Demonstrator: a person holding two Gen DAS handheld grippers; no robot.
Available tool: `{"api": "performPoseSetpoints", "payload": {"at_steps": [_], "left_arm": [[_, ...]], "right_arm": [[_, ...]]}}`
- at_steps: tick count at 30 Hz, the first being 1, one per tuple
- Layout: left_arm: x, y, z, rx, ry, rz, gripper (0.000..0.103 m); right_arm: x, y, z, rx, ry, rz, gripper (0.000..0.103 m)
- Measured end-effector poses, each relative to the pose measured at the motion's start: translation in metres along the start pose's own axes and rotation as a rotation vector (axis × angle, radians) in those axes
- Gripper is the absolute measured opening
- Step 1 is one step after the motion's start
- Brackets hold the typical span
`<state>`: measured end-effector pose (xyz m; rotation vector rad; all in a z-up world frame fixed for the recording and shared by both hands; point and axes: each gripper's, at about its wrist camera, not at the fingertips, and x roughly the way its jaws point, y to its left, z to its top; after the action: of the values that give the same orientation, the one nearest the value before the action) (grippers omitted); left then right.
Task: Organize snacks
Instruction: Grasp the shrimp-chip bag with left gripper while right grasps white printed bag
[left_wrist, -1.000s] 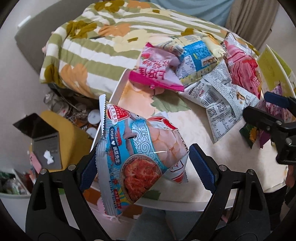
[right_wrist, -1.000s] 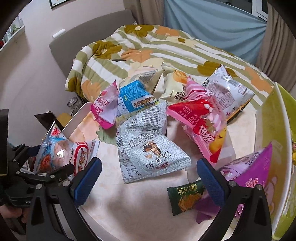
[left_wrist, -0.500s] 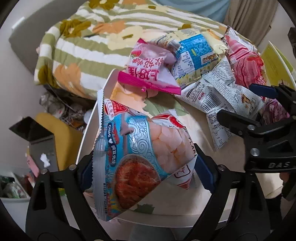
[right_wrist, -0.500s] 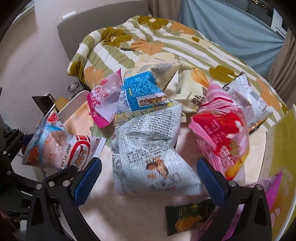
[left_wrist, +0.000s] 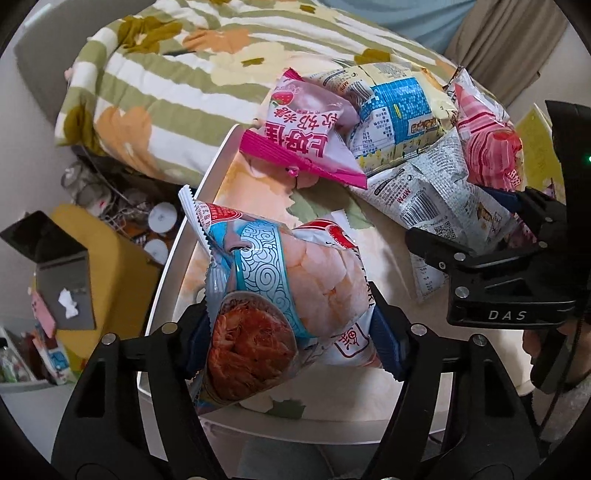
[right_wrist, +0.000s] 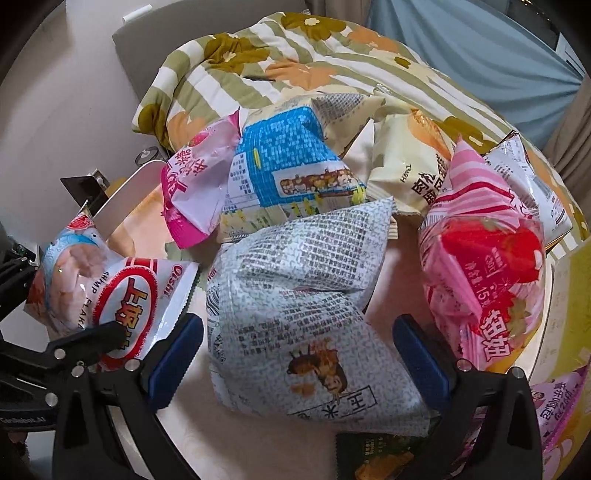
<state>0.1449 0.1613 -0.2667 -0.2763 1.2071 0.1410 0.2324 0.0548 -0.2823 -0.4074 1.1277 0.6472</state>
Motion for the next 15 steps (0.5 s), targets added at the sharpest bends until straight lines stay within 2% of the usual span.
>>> {"api": "performPoseSetpoints", "payload": {"at_steps": [2, 5, 7, 11, 12, 15], "left_arm": [[-0.003, 0.001, -0.001, -0.001, 0.0, -0.009, 0.068], [-0.008, 0.0, -0.003, 0.011, -0.008, -0.019, 0.068], [-0.011, -0.001, -0.003, 0.021, -0.015, -0.02, 0.068], [-0.017, -0.001, -0.003, 0.033, -0.022, -0.026, 0.068], [-0.02, -0.001, -0.003, 0.036, -0.025, -0.03, 0.068], [-0.031, -0.002, -0.003, 0.052, -0.041, -0.04, 0.068]], "right_arm": [[0.001, 0.0, 0.0, 0.005, 0.001, -0.001, 0.101], [0.002, 0.001, -0.001, 0.015, 0.006, 0.006, 0.094], [0.001, 0.002, -0.002, 0.02, 0.005, 0.017, 0.082], [-0.003, 0.004, -0.006, 0.029, 0.009, 0.012, 0.072], [-0.005, 0.005, -0.007, 0.032, 0.008, 0.011, 0.066], [-0.014, 0.007, -0.011, 0.041, -0.003, 0.007, 0.062]]}}
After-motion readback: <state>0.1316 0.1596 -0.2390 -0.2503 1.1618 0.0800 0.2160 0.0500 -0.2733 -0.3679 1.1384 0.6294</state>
